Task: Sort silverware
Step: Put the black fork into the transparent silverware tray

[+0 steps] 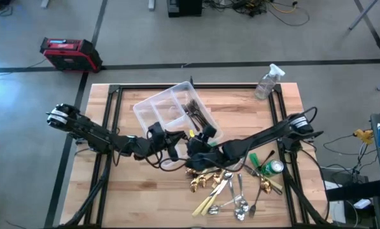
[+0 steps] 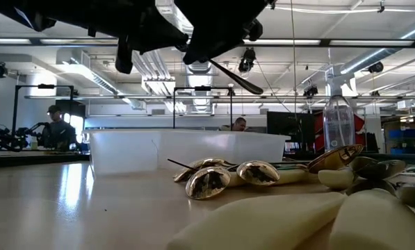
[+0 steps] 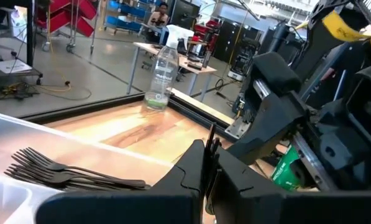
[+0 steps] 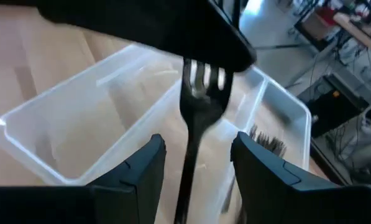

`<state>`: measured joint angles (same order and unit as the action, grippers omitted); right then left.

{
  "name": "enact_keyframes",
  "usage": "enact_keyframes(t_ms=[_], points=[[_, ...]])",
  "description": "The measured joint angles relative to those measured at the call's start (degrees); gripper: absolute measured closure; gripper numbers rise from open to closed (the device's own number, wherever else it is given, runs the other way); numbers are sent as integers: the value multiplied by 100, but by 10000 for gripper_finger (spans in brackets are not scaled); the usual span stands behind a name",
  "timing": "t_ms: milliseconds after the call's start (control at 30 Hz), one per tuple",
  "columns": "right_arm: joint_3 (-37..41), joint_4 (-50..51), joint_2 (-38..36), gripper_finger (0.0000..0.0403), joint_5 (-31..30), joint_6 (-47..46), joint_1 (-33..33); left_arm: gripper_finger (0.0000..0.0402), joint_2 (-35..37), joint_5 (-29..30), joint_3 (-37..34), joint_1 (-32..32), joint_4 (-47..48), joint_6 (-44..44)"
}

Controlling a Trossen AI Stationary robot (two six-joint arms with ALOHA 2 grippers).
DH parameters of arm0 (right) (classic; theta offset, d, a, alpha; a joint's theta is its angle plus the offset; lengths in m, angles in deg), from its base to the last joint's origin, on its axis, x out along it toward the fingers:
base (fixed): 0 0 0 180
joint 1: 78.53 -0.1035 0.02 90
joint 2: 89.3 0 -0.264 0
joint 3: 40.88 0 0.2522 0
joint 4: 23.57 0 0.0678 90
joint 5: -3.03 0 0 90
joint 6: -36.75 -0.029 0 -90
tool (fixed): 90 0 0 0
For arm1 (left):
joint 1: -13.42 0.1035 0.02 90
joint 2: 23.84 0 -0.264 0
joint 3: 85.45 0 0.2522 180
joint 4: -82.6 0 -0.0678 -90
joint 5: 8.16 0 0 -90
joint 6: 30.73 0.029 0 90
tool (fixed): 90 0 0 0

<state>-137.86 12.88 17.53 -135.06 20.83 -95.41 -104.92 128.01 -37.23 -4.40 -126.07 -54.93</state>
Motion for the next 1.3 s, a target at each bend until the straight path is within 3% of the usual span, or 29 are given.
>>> enact_keyframes(t_ms=[167,467,1033,1300], points=[[0,-385,84,277,-5,187,-15,402,-2,105,-70,0,-3,-48],[2,-379,109,394,-75,181,-33,401,-2,152,-293,-2,-265,-211],[2,-382,109,329,26,400,-37,402,-4,133,-306,2,-472,-375],[2,-364,109,394,-250,531,-34,402,-4,192,-306,2,-472,-564]])
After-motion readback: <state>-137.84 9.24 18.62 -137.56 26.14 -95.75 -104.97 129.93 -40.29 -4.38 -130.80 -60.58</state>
